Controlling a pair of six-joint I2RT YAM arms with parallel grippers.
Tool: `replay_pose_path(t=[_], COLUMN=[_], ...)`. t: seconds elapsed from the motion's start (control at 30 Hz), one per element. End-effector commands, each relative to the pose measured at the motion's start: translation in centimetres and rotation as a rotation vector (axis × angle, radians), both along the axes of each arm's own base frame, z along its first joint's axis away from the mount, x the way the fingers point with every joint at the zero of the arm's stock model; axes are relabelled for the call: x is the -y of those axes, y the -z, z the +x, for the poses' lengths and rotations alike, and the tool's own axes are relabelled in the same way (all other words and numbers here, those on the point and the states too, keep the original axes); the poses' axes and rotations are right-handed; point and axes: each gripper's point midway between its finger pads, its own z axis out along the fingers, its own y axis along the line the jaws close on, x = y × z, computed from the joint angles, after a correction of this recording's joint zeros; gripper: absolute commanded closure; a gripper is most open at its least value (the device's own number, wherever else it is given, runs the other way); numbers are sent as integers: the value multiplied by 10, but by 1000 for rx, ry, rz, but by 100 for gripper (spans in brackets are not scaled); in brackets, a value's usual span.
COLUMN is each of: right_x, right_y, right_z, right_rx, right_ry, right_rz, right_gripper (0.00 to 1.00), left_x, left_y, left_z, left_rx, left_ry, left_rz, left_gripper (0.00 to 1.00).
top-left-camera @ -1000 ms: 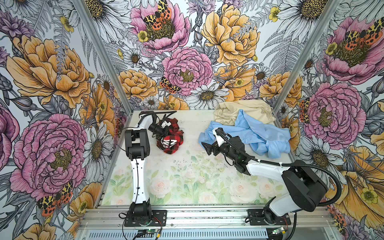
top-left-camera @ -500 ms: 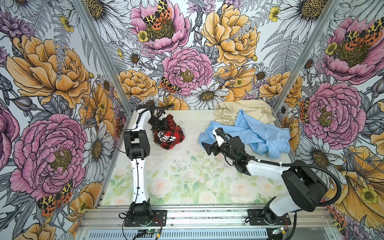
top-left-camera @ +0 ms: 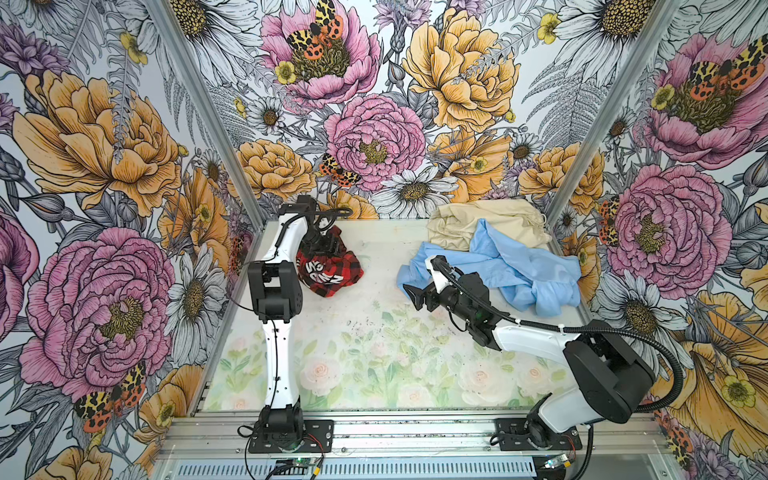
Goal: Pick out a specific cloth from the pile
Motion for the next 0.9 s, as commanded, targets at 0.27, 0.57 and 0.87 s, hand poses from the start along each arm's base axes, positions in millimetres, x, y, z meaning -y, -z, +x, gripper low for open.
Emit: replay_pose_path(t=[0.27, 0.57, 0.87], right_x=[0, -1, -2], right_y=[-9, -9, -6], right_z=[-2, -2, -1], right_rx=[24, 21, 19], right_ry=[2, -3, -4], right_rz=[20, 25, 17], right_gripper=[3, 3, 3], left_x=[-19, 0, 5], left_y=[-59, -17, 19], left_z=[-49, -82, -17], left_rx=[110, -4, 11], left_ry=[-76, -59, -74], left_rz=[190, 188, 126], left_gripper=[28, 55, 65])
